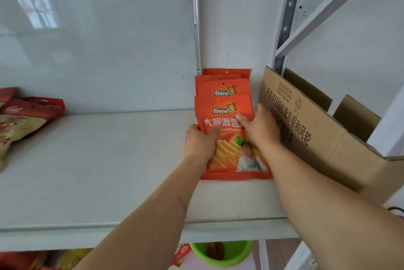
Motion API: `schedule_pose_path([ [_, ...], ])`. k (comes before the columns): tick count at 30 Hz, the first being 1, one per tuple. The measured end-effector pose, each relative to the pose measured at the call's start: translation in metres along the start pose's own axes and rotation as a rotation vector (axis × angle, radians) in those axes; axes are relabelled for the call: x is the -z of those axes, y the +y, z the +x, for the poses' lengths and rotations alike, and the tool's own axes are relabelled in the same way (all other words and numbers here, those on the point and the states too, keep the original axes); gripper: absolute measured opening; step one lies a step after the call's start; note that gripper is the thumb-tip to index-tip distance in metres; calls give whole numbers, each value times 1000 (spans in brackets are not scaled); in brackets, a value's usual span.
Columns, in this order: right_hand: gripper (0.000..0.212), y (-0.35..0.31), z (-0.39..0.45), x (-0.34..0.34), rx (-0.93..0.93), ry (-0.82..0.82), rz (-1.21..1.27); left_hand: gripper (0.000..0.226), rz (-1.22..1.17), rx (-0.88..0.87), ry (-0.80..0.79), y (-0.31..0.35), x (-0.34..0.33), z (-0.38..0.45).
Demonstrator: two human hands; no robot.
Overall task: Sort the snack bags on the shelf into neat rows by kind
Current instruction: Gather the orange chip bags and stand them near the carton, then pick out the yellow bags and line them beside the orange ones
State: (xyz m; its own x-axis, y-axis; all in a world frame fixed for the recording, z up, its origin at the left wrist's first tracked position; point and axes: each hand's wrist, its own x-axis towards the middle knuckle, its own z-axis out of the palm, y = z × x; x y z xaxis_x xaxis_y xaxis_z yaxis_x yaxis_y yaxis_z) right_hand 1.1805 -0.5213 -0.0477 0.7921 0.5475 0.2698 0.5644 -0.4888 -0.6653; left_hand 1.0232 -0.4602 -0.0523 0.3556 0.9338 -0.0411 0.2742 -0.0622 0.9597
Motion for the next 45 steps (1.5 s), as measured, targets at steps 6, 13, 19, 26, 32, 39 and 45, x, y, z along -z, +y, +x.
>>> schedule_pose_path([
  [6, 60, -42, -26, 9, 275, 177, -337, 55, 232, -71, 76, -6, 55, 4],
  [13, 34, -122, -86, -48, 616, 2, -475, 38, 1038, -436, 229, -34, 175, -4],
  [19, 34, -200, -157, -108, 735, -119, -447, 35, 1296, -506, 247, -62, 289, -20],
  [26, 34, -291, -227, -163, 782, -174, -407, 34, 1336, -442, 319, -89, 408, -38],
  [32, 34, -356, -263, -204, 759, -237, -350, 32, 1306, -370, 366, -118, 488, -37],
  [39, 27, -437, -277, -258, 612, -325, -47, 35, 1158, -273, 463, -142, 563, -6],
  [45, 47, -504, -287, -324, 489, -441, 97, 38, 944, -147, 582, -156, 616, 37],
])
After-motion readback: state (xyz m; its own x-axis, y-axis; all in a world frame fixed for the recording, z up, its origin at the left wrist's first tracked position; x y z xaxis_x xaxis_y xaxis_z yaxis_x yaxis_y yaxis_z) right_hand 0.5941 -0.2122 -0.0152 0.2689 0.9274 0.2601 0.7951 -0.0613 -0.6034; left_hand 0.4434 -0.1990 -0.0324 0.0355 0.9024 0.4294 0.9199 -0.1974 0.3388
